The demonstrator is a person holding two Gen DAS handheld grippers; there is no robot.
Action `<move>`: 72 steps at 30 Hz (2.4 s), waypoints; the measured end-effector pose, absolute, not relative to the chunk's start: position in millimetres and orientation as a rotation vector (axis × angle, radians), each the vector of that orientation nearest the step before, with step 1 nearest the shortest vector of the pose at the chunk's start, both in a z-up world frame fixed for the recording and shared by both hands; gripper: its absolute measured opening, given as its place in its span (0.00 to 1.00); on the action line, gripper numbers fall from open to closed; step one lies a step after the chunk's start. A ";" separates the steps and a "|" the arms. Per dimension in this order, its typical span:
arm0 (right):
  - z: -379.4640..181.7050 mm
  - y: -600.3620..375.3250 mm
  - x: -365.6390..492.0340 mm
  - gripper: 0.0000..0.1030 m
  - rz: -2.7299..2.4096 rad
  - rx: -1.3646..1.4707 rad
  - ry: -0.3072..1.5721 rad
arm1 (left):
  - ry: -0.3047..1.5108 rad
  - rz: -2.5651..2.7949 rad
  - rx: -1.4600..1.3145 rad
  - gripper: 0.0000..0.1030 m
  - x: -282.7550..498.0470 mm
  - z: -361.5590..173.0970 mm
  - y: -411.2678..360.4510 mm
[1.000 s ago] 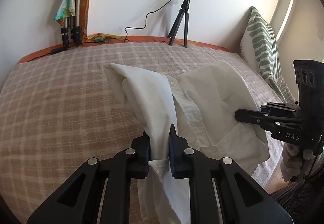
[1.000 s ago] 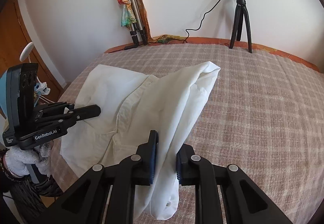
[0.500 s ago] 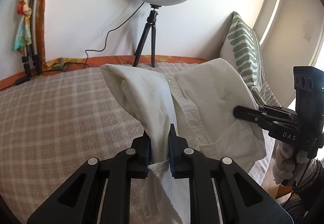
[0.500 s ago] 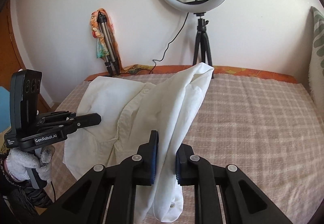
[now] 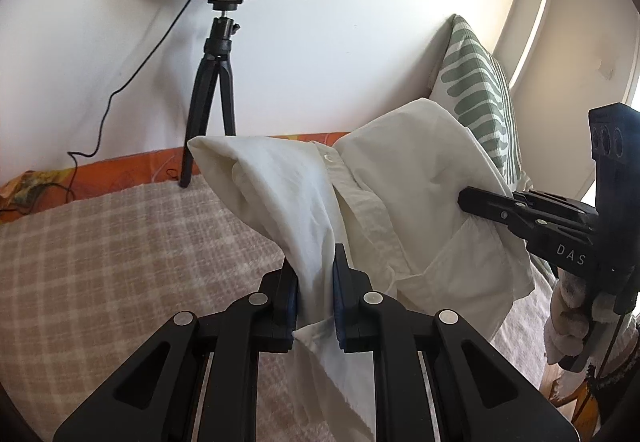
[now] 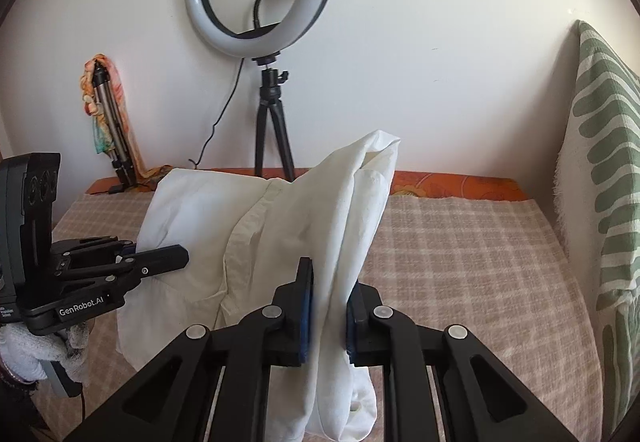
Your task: Fold small clothes
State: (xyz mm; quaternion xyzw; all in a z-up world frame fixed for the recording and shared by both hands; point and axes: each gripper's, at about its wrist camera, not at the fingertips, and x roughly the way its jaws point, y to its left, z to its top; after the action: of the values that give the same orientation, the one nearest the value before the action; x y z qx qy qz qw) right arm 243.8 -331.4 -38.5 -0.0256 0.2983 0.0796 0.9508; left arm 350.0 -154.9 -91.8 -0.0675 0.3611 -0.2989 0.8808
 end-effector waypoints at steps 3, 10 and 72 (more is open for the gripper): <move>-46.3 -344.5 265.6 0.11 0.145 -0.051 0.607 | 0.768 -0.613 -0.146 0.12 367.6 -100.9 -170.2; -75.4 -359.7 311.9 0.11 0.108 -0.089 0.651 | 0.814 -0.596 -0.133 0.12 391.8 -126.9 -190.9; -7.8 -292.0 64.3 1.00 -0.047 -0.014 0.453 | 0.570 -0.490 0.005 0.78 156.5 -6.3 -98.7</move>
State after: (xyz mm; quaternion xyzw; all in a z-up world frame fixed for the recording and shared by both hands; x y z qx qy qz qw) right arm 64.3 -292.0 -7.8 -0.0071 0.2244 -0.0233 0.9742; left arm 156.5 -98.7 -6.3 0.0023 0.2782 -0.2391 0.9303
